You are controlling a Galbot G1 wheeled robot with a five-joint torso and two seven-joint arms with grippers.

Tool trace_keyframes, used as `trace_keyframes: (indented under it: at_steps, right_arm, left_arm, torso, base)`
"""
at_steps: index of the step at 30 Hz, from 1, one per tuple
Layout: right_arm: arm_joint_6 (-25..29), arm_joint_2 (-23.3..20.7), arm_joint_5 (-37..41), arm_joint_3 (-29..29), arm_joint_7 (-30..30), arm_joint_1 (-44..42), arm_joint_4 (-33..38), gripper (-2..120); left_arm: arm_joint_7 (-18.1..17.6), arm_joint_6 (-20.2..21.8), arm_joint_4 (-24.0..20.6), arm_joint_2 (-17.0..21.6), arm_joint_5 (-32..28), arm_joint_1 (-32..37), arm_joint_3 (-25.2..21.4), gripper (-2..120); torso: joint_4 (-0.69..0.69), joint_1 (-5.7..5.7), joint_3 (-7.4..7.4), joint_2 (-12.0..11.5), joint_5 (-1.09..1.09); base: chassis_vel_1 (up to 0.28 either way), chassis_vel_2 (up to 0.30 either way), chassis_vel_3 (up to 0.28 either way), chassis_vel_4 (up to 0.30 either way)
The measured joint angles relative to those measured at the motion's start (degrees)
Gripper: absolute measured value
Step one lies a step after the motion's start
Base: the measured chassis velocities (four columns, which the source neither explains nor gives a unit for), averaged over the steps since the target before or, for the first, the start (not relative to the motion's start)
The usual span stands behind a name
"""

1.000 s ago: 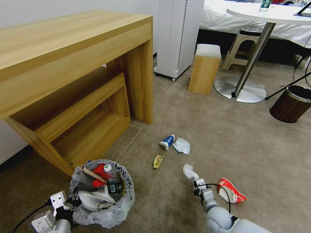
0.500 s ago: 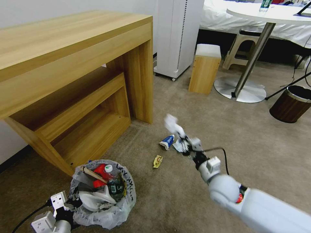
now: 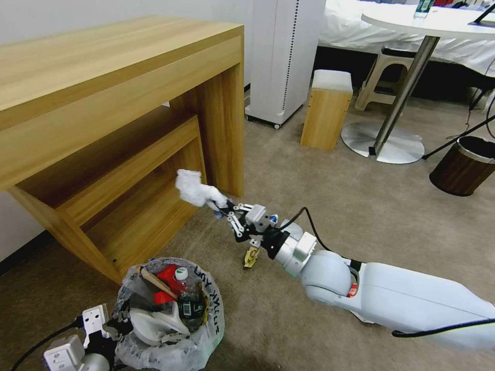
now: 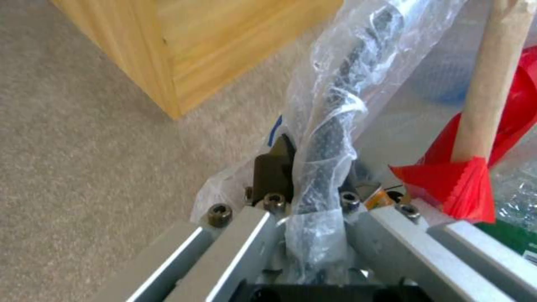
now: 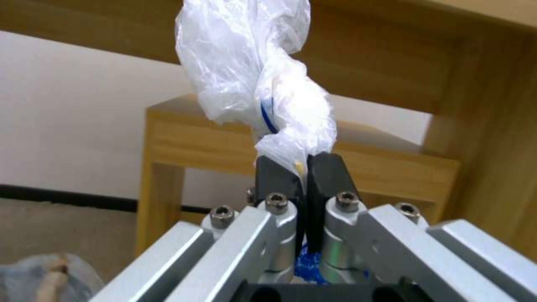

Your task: Pick up the trash bin and place the garbage on the floor into it.

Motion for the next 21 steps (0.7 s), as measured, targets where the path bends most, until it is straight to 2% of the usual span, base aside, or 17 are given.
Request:
trace_keyframes:
  at_steps: [4, 8, 17, 19, 21]
  right_arm:
    - [0.9, 1.3, 0.3, -2.5, -0.7, 1.8, -1.1, 1]
    - [1.6, 3.1, 0.2, -5.1, -1.0, 3.2, -2.5, 1]
    - [2.6, 3.8, -1.7, -6.3, -2.1, 3.4, -4.3, 1]
    - [3.9, 4.7, -2.0, -8.1, -3.3, 5.0, -5.4, 1]
    - [4.0, 4.8, -1.9, -8.3, -3.4, 5.3, -5.6, 1]
  left_arm:
    - [0.0, 1.4, 0.1, 2.7, -1.8, 0.4, -0.6, 0]
    - [-0.6, 3.4, 1.1, 7.5, -5.8, 0.5, -1.1, 0]
    - [-2.4, 4.1, 3.1, 13.5, -11.2, -1.3, -2.0, 0]
    - [-3.3, 4.1, 3.7, 15.8, -12.9, -2.3, -2.0, 0]
    - [-3.5, 4.1, 3.8, 16.2, -13.2, -2.5, -2.0, 0]
  torso:
    - [0.00, 0.00, 0.00, 0.0, 0.00]
    - [0.02, 0.00, 0.00, 0.0, 0.00]
    - [0.00, 0.00, 0.00, 0.0, 0.01]
    - [0.00, 0.00, 0.00, 0.0, 0.00]
    - [0.01, 0.00, 0.00, 0.0, 0.00]
  base:
    - [0.000, 0.000, 0.000, 0.000]
    - [0.000, 0.000, 0.000, 0.000]
    - [0.000, 0.000, 0.000, 0.000]
    - [0.000, 0.000, 0.000, 0.000]
    - [0.000, 0.000, 0.000, 0.000]
